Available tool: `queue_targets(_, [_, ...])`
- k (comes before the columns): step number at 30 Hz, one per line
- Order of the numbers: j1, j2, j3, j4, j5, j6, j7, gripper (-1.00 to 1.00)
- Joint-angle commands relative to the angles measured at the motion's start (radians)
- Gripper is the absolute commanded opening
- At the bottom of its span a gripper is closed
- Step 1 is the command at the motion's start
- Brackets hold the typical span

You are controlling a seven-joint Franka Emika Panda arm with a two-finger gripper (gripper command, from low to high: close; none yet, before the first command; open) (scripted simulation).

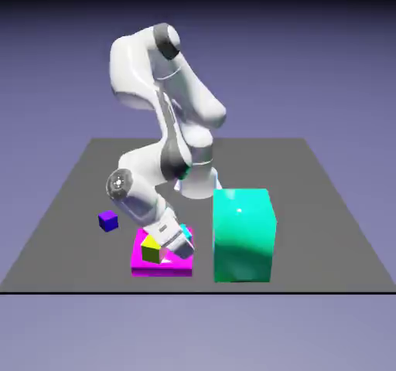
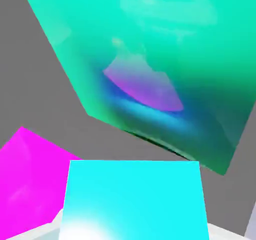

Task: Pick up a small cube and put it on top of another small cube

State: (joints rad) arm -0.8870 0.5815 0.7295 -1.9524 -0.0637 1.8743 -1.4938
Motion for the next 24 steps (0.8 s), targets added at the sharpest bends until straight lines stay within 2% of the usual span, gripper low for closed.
queue_targets(1, [0.036,-0.007,-0.034,0.017,0.006,-0.012,-0.039,-1.0])
queue_targets(19, [0.517,-0.132,-0.513,0.176,-0.058,-0.213,-0.809,-1.0])
queue_targets(24, [0.552,-0.161,-0.561,0.149,-0.126,-0.245,-1.011,-1.0])
